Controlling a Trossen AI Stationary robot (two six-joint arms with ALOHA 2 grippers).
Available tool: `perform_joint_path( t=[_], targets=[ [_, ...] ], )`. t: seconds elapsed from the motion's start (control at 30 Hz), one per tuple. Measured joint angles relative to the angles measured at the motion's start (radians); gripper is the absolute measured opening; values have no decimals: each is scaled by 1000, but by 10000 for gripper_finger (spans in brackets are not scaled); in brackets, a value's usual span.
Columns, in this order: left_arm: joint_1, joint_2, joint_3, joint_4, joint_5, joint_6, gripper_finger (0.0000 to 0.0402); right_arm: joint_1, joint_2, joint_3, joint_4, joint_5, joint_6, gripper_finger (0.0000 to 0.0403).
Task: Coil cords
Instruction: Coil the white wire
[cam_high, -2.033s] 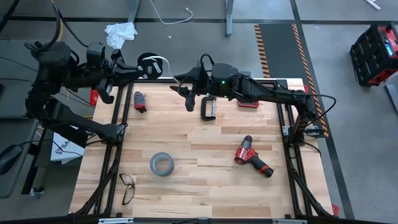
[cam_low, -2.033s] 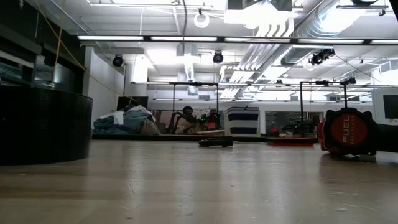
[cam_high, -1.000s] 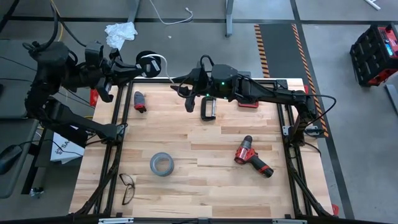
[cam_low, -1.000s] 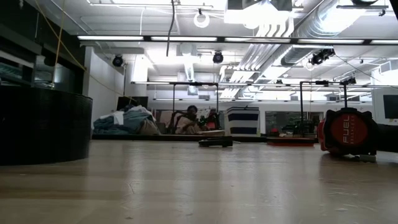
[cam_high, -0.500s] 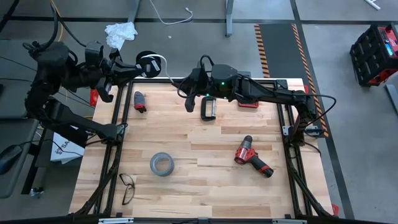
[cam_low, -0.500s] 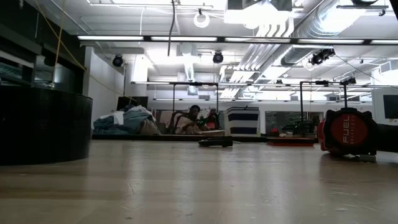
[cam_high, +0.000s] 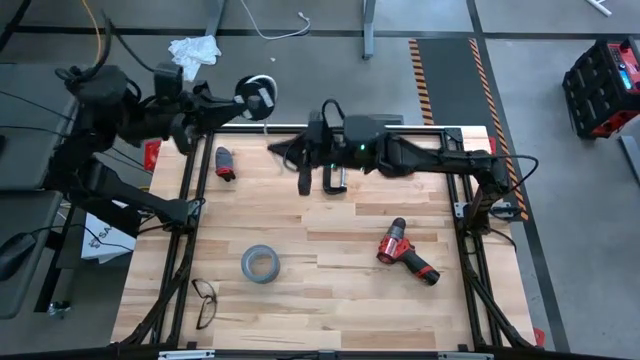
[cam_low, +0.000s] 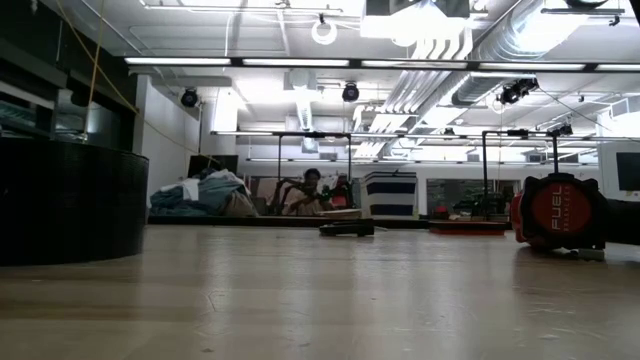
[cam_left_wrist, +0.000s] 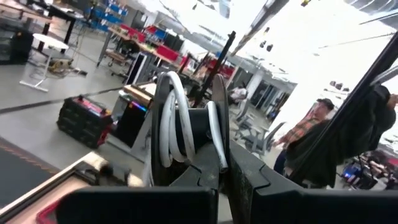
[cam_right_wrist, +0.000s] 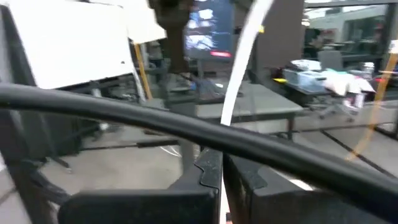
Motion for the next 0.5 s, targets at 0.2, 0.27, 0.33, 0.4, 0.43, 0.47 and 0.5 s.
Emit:
perform_joint_path(
  t=[0.2, 0.27, 0.33, 0.4, 0.43, 0.47, 0.5],
  targets=[
    [35, 29, -2, -14, -10, 3, 2, 59, 22, -1, 55, 27, -16, 0],
    [46, 28, -2, -24, -12, -6, 2, 72, 21, -1, 60, 36, -18, 0],
    [54, 28, -2, -24, -10, -18, 2, 81, 21, -1, 62, 36, -19, 0],
    [60, 28, -2, -26, -7, -20, 2, 89, 21, -1, 68, 37, -21, 0],
    [61, 28, -1, -29, -5, -22, 2, 91, 21, -1, 69, 38, -32, 0],
    [61, 28, -2, -34, 0, -27, 1, 93, 21, -1, 65, 45, -43, 0],
    [62, 27, -1, -35, 9, -40, 1, 94, 19, 0, 54, 57, -52, 0]
  ],
)
